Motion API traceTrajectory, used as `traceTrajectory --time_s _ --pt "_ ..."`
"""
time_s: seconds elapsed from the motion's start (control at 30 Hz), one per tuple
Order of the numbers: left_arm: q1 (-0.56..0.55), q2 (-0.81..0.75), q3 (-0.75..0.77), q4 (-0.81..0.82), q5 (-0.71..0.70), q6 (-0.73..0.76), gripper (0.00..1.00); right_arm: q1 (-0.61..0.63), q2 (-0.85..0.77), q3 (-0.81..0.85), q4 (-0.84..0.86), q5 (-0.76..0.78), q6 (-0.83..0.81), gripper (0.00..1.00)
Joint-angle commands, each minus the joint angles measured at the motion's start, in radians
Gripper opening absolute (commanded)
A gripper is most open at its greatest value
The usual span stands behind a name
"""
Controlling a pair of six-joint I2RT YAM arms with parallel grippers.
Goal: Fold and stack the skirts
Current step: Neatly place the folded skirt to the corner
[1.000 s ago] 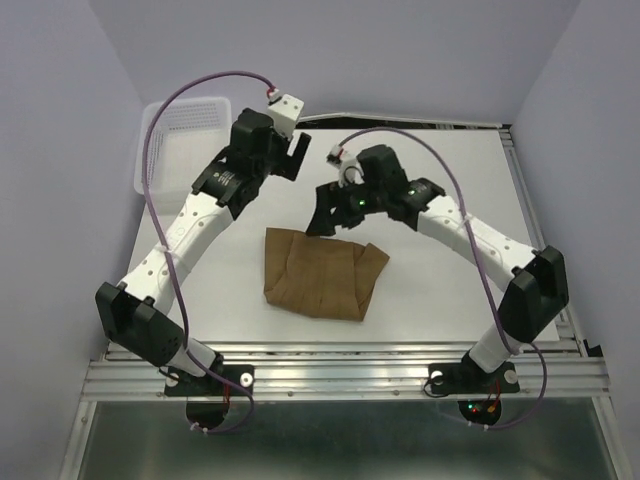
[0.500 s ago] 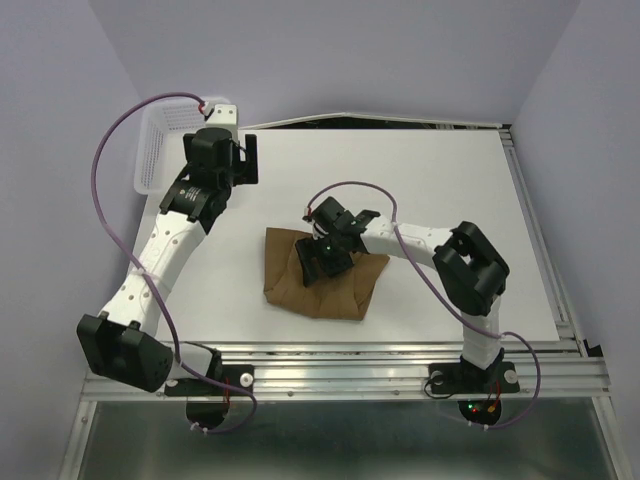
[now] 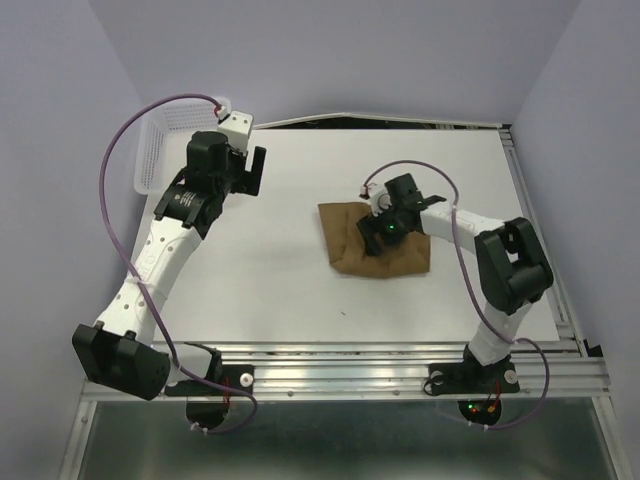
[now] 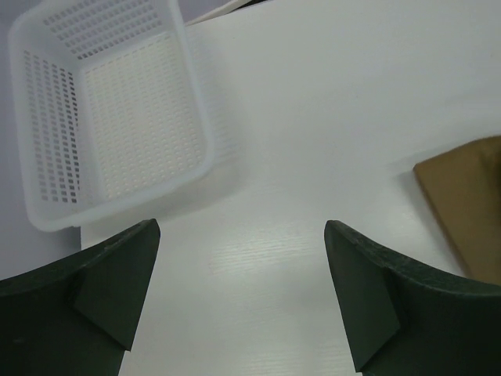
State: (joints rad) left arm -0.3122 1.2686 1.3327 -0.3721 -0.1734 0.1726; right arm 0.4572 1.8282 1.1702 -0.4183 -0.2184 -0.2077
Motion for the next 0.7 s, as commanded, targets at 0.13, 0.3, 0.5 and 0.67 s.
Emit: traceTrajectory --time_s 0.13,0.3,0.5,0.67 --pt "0.001 -0.037 -0.029 0.015 0.169 0.07 0.99 -0.212 -0.056 -0.156 -0.091 0.162 -0.576 0.92" --pt "0.001 -0.018 0.011 -0.002 0.167 0.056 0.99 -0.232 -0.122 0.044 -0.152 0.091 -0.395 0.94" --pt "0.001 -0.04 0.019 -0.002 0.167 0.057 0.99 -0.232 -0.21 0.169 -0.22 0.139 0.009 0.96" --pt "0.001 -0.043 0.007 0.001 0.16 0.035 0.99 -0.232 -0.211 0.161 -0.287 0.048 0.189 0.93"
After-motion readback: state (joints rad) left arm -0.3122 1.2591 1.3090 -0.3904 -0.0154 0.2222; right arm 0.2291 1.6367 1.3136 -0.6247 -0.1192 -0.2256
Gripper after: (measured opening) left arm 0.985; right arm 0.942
